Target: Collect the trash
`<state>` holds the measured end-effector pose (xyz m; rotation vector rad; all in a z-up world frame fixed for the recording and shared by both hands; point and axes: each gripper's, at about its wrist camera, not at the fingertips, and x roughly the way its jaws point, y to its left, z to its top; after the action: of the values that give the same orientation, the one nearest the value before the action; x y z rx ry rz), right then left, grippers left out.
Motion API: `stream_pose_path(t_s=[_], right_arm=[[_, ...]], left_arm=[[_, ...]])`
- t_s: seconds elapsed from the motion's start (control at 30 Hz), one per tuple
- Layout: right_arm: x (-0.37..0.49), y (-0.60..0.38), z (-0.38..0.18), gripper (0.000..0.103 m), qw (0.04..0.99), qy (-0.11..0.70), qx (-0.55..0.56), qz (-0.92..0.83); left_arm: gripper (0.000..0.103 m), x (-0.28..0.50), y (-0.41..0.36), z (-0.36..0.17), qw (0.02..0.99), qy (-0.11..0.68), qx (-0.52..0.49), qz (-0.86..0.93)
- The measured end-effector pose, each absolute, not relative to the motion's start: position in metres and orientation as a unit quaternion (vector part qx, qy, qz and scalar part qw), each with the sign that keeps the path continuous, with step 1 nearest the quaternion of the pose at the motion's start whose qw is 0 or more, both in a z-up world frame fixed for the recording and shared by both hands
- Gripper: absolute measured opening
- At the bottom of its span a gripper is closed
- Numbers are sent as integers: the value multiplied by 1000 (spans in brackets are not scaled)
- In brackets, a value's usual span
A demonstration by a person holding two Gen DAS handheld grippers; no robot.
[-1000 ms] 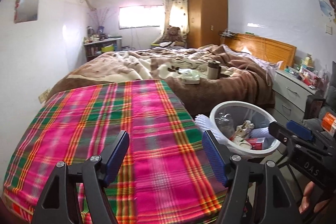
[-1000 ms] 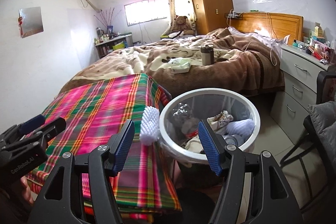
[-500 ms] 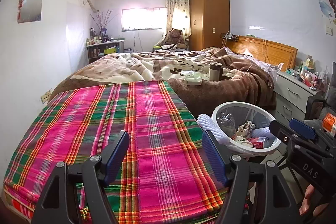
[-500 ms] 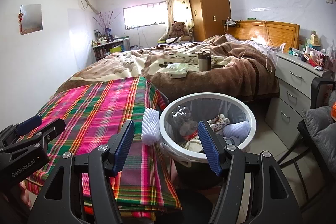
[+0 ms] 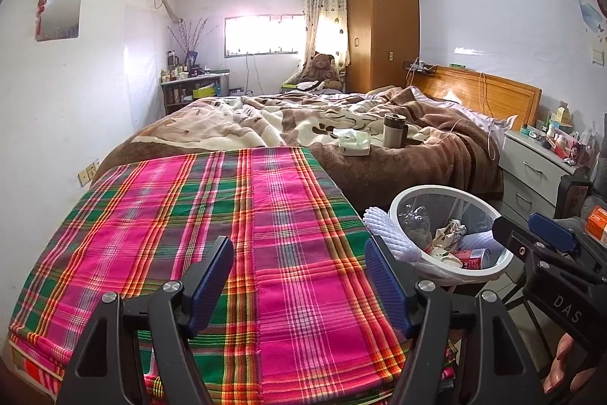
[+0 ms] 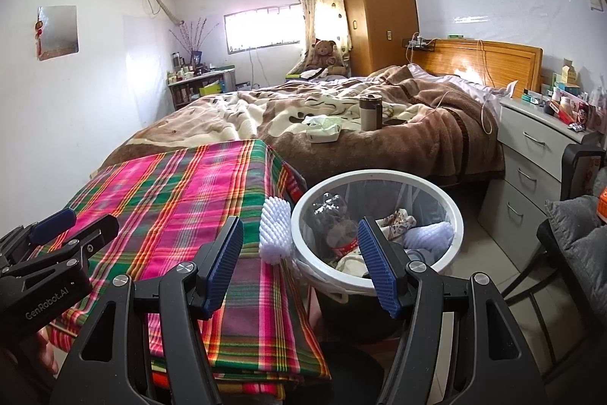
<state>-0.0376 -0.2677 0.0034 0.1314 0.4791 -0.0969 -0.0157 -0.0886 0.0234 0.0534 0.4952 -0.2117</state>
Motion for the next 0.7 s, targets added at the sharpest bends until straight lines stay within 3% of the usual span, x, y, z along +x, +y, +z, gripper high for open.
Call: stream_pose_path(t_s=[0.7], right_arm=[[-37, -264, 5, 64, 968, 237, 66, -47]], left_arm=[[71, -15, -86, 24, 964, 245, 25, -103]])
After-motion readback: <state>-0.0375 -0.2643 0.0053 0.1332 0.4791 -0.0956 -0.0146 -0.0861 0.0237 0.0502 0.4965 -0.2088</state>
